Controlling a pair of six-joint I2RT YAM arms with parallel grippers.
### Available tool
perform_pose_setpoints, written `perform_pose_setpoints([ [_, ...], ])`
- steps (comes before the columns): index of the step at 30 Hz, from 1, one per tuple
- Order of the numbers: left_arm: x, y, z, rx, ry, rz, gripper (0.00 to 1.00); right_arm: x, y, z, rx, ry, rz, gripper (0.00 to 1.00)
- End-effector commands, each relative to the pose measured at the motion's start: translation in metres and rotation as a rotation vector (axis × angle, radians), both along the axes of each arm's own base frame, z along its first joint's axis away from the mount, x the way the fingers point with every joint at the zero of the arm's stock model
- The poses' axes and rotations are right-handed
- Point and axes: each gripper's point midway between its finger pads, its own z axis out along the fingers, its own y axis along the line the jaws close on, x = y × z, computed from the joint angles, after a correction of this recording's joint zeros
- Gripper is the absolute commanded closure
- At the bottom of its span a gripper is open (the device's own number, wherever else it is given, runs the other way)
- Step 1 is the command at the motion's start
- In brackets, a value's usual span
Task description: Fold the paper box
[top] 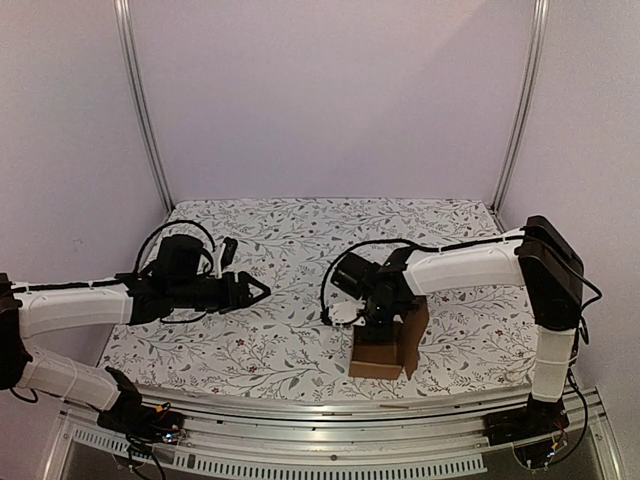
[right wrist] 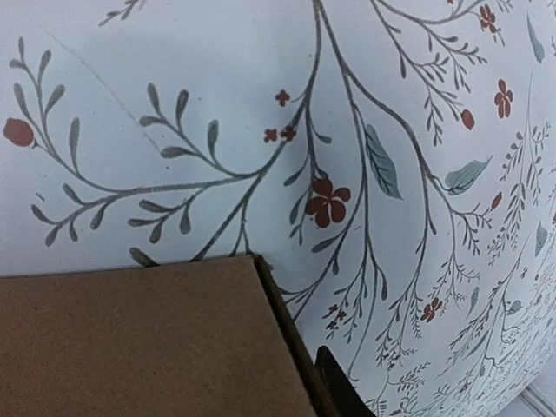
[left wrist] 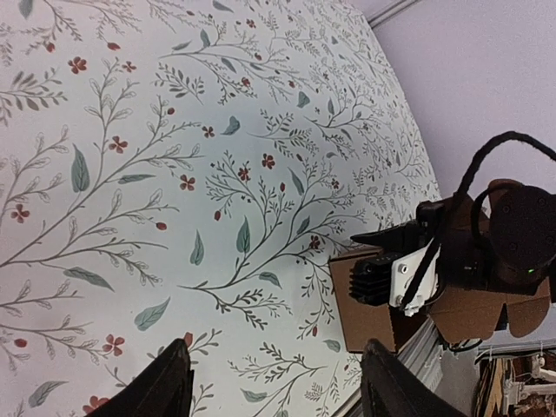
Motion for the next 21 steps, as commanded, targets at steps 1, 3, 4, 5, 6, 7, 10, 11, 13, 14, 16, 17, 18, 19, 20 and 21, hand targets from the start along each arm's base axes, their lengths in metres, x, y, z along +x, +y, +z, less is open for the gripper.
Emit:
perform_pose_setpoints([
  [1,0.003,0.008,0.014,0.024,-0.06,0.006,0.34,0.004,0.008,0.054,0.097,0.031,-0.036,0.71],
  [3,0.006,0.014,0.02,0.086,-0.081,0.016,0.08,0.002,0.013,0.085,0.147,0.025,-0.021,0.59],
  [4,0.008,0.017,0.027,0.111,-0.107,0.02,0.02,0.001,0.014,0.101,0.173,0.015,-0.012,0.55],
  [5,0.011,0.019,0.035,0.131,-0.135,0.022,0.01,0.001,0.016,0.114,0.195,0.007,-0.011,0.51],
  [6,0.013,0.02,0.043,0.143,-0.166,0.022,0.01,0.001,0.017,0.132,0.226,-0.006,-0.007,0.48],
  [7,0.015,0.021,0.053,0.152,-0.201,0.02,0.01,0.002,0.017,0.148,0.25,-0.028,-0.006,0.45],
  [10,0.017,0.019,0.097,0.156,-0.358,0.002,0.01,0.016,0.011,0.201,0.302,-0.166,-0.029,0.04],
  [11,0.018,0.02,0.115,0.166,-0.422,0.01,0.01,0.025,0.005,0.223,0.321,-0.237,-0.051,0.02],
  [13,0.021,0.023,0.139,0.197,-0.524,0.029,0.01,0.048,-0.014,0.273,0.369,-0.405,-0.148,0.01],
  [14,0.027,0.031,0.135,0.241,-0.532,0.071,0.01,0.057,-0.026,0.296,0.393,-0.474,-0.196,0.01],
  [16,0.039,0.042,0.116,0.336,-0.488,0.123,0.01,0.076,-0.057,0.32,0.373,-0.605,-0.317,0.01],
  [17,0.045,0.043,0.106,0.352,-0.439,0.137,0.01,0.088,-0.078,0.325,0.328,-0.687,-0.404,0.01],
  [18,0.049,0.037,0.101,0.344,-0.412,0.12,0.01,0.094,-0.091,0.321,0.309,-0.709,-0.46,0.01],
  [19,0.05,0.027,0.101,0.323,-0.402,0.087,0.01,0.097,-0.098,0.309,0.288,-0.689,-0.473,0.01],
  [20,0.052,0.016,0.104,0.293,-0.407,0.061,0.01,0.096,-0.098,0.294,0.278,-0.644,-0.456,0.01],
  [21,0.054,0.008,0.107,0.269,-0.42,0.051,0.01,0.092,-0.096,0.281,0.274,-0.601,-0.43,0.01],
])
